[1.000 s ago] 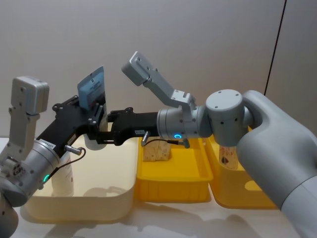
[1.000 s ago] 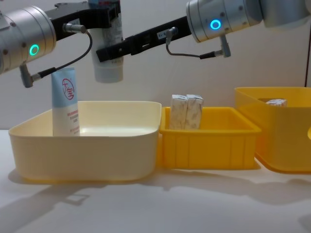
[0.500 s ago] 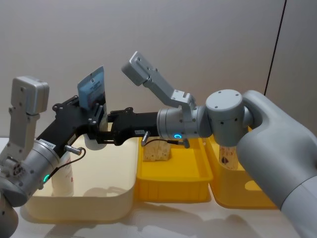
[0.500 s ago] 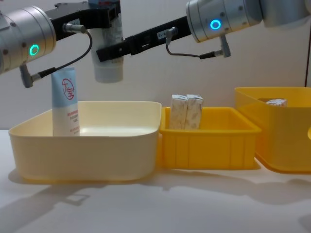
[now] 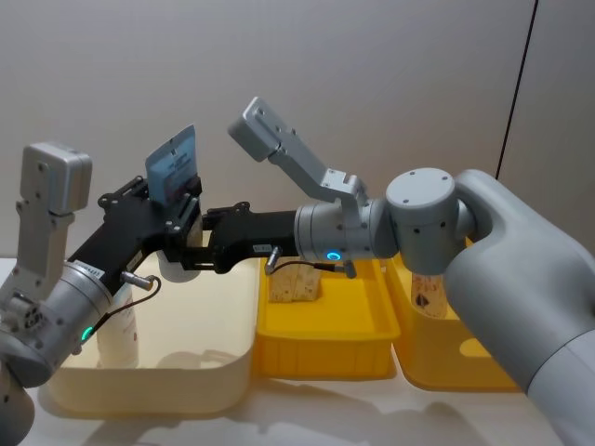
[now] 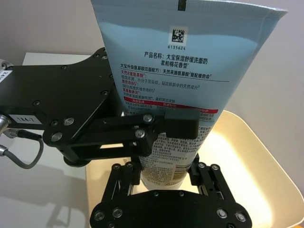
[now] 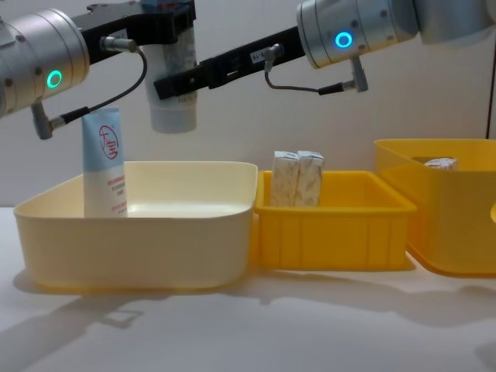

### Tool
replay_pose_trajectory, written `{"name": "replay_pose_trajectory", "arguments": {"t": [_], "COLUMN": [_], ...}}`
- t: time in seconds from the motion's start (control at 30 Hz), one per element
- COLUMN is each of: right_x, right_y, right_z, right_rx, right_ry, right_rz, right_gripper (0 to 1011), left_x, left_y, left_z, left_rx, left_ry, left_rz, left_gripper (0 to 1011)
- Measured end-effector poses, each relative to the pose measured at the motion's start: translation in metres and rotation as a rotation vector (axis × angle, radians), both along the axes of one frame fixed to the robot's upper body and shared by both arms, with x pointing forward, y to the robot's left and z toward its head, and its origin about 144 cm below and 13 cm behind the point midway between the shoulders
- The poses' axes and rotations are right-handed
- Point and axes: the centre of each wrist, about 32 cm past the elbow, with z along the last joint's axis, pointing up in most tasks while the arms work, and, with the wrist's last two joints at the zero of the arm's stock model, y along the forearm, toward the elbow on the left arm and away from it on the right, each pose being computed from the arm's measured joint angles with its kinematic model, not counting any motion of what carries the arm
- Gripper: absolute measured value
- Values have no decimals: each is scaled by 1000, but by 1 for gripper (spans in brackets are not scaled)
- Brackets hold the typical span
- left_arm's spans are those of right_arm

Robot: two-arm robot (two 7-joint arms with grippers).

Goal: Bimanual collaborative sorting of washing and personal care products

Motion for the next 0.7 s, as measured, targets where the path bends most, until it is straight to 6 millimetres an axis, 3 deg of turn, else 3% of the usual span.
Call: {"name": "replay_pose_trajectory", "arguments": {"t": [0.07,0.17,0.3,0.57,0.7], "right_x": [0,0,0,0,0], "right_y": [0,0,0,-7,-12], "right_z": [0,0,0,3,6], "right_rx": [0,0,0,-2,-2], "right_ry": [0,0,0,-15,-25], "right_rz": [0,0,-1,-37,-65], "right_gripper": [549,549,549,549,549], "left_x": [0,0,0,0,0], "left_y": [0,0,0,0,0], "left_z": [0,0,0,0,0], "left_rx": [0,0,0,0,0], "left_ry": [0,0,0,0,0], "left_rz": [0,0,0,0,0], "left_gripper": [415,553,633,921,1003]}}
